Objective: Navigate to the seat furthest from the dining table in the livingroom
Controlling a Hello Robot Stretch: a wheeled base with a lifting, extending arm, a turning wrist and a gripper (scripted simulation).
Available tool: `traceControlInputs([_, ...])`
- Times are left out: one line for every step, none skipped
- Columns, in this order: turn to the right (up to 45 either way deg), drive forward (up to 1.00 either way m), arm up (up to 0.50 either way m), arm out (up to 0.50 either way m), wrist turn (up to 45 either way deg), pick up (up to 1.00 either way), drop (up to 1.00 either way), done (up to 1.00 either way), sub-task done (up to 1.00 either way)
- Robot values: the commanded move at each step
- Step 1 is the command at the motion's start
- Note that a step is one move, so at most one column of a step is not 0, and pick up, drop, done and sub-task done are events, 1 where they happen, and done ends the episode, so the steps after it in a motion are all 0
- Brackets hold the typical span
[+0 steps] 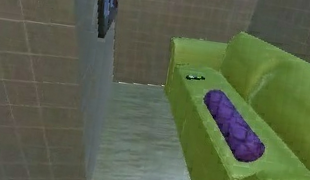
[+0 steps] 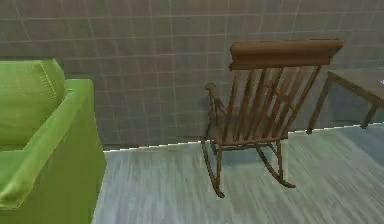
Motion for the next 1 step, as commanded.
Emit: traceControlInputs([24.0,0.00,0.00,0.00,0.0,0.00,0.00,0.00,0.00])
